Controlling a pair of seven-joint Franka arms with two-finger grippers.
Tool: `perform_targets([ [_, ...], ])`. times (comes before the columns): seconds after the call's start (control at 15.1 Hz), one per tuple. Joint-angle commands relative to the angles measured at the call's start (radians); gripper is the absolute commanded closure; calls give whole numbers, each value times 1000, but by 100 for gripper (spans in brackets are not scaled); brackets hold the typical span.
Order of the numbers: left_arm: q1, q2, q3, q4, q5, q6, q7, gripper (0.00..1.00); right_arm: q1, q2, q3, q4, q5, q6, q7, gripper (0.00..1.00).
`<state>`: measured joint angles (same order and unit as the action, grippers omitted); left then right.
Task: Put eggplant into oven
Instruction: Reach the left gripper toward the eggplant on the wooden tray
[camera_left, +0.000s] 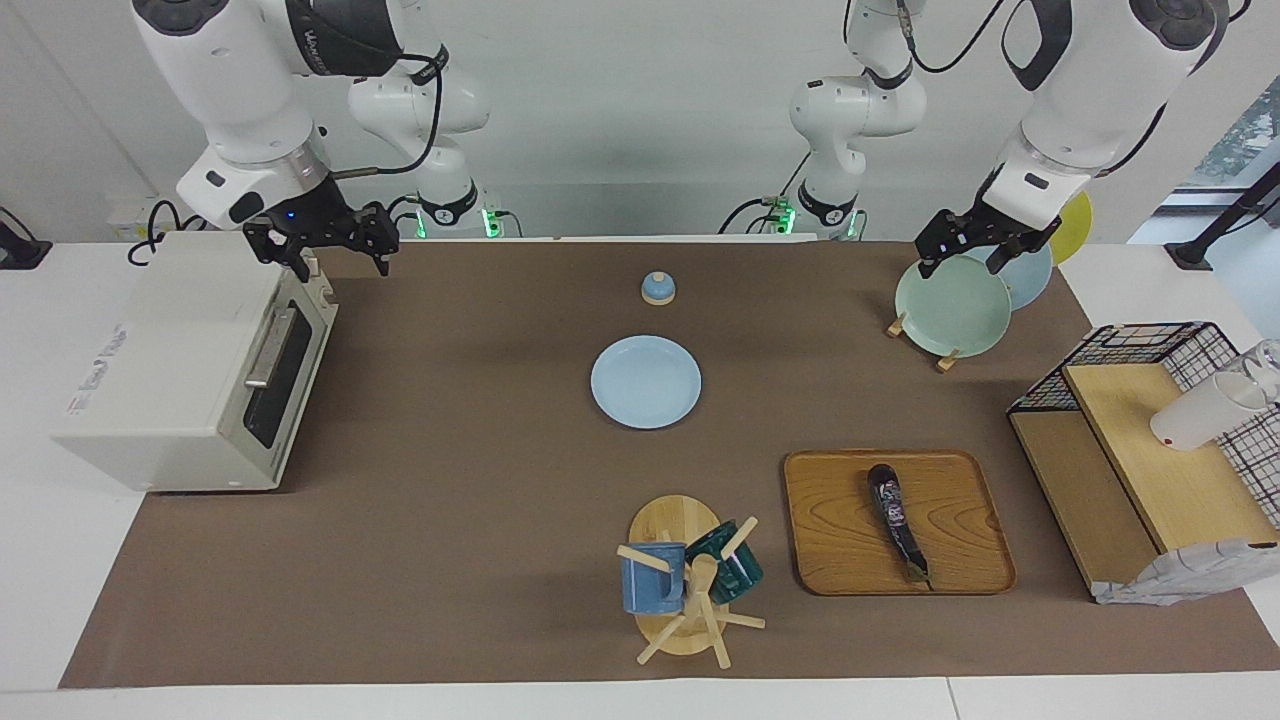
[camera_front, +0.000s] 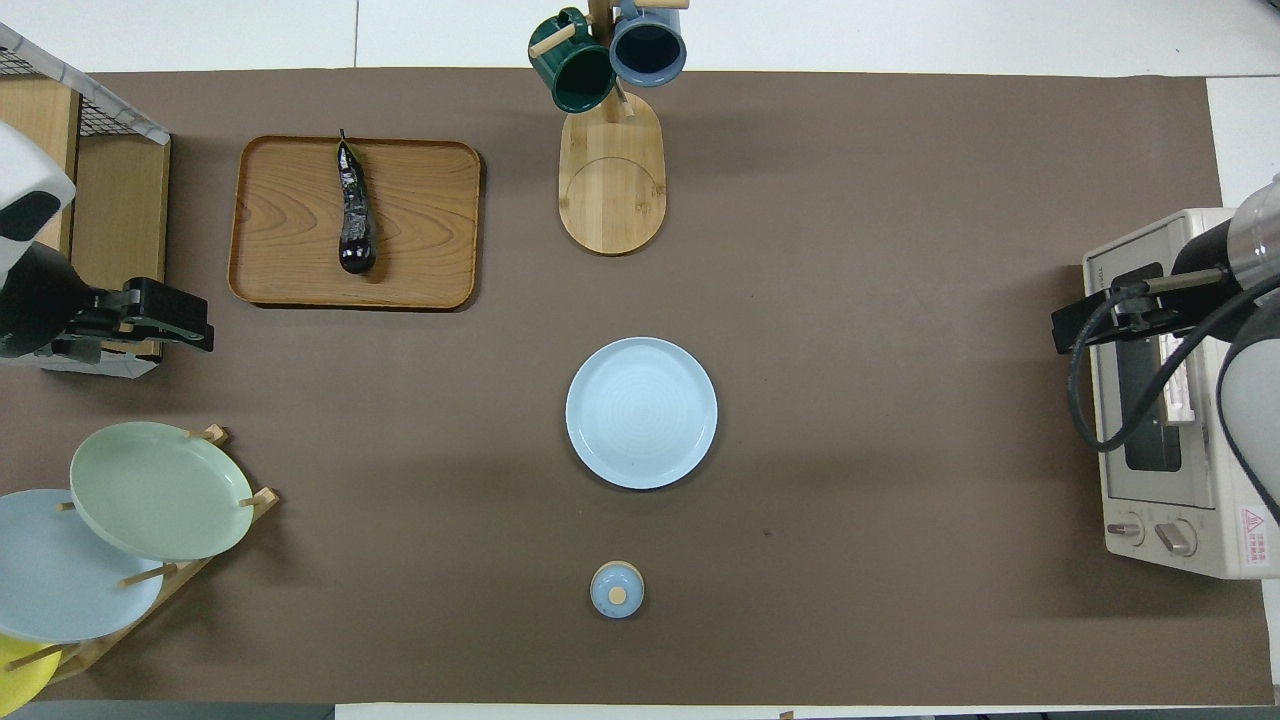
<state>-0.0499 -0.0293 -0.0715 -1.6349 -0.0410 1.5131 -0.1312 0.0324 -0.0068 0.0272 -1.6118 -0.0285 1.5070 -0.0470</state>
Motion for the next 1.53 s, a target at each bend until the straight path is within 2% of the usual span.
perform_targets([
  [0.0,-10,-9,13,3,-17,-2,-7,0,-12,-13,4,-19,24,12,2,0],
  [0.4,-21,-18,12,-5,-16,10,-15,0,-12,-13,4,-17,24,12,2,0],
  [0.73,-14,-50,13,-103,-19,181,-28,0,-12,-13,4,-17,24,12,2,0],
  [0.86,-10,-34,12,-111,-19,209,-36,0,-12,-13,4,-19,24,10,2,0],
  [1.06,-8,66,12,-42,-19,229,-31,0,-12,-13,4,-17,24,12,2,0],
  [1.2,-8,188,13,53,-14,223,-31,0,-12,-12,4,-17,24,12,2,0],
  [1.46,-10,382,12,176,-10,242,-30,0,-12,-13,4,-19,24,10,2,0],
])
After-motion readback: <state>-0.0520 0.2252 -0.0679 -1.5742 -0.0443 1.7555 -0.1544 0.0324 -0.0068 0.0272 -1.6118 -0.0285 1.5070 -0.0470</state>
